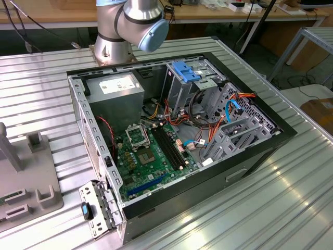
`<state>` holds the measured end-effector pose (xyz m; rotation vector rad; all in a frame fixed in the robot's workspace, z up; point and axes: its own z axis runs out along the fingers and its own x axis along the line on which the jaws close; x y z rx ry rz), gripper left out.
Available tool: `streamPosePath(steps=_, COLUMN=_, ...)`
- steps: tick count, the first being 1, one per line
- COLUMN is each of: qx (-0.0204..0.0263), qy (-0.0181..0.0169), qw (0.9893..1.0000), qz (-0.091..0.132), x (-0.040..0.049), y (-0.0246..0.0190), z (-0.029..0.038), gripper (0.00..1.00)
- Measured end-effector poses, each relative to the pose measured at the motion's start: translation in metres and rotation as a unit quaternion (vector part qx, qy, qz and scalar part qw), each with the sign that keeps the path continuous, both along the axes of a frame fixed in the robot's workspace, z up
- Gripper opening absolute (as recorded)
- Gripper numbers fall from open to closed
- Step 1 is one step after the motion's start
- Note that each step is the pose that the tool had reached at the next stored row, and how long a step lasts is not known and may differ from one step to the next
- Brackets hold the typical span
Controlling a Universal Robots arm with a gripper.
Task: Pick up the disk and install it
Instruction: 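Pick up the disk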
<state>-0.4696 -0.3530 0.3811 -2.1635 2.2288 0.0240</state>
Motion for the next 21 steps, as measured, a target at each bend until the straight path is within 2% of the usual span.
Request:
streamPosePath(steps=4, qx=0.0000, qy=0.0000, qw=1.0000, qz=0.000, x=0.0000, y=0.0000, z=0.0026, gripper=0.37)
streamPosePath(steps=15, qx=-0.0001, qy=0.0002, qw=1.0000, qz=0.000, x=0.0000, y=0.0000, z=0.0034, gripper=0.37)
streamPosePath(steps=19, qx=0.0000, qy=0.0000, qw=1.0000, qz=0.000, x=0.0000, y=0.0000, z=0.0126, gripper=0.37)
streamPosePath(steps=21, qx=-0.0003, qy=-0.0003, qw=1.0000, qz=0.000, x=0.0000, y=-0.0001, z=0.0146, gripper=0.37)
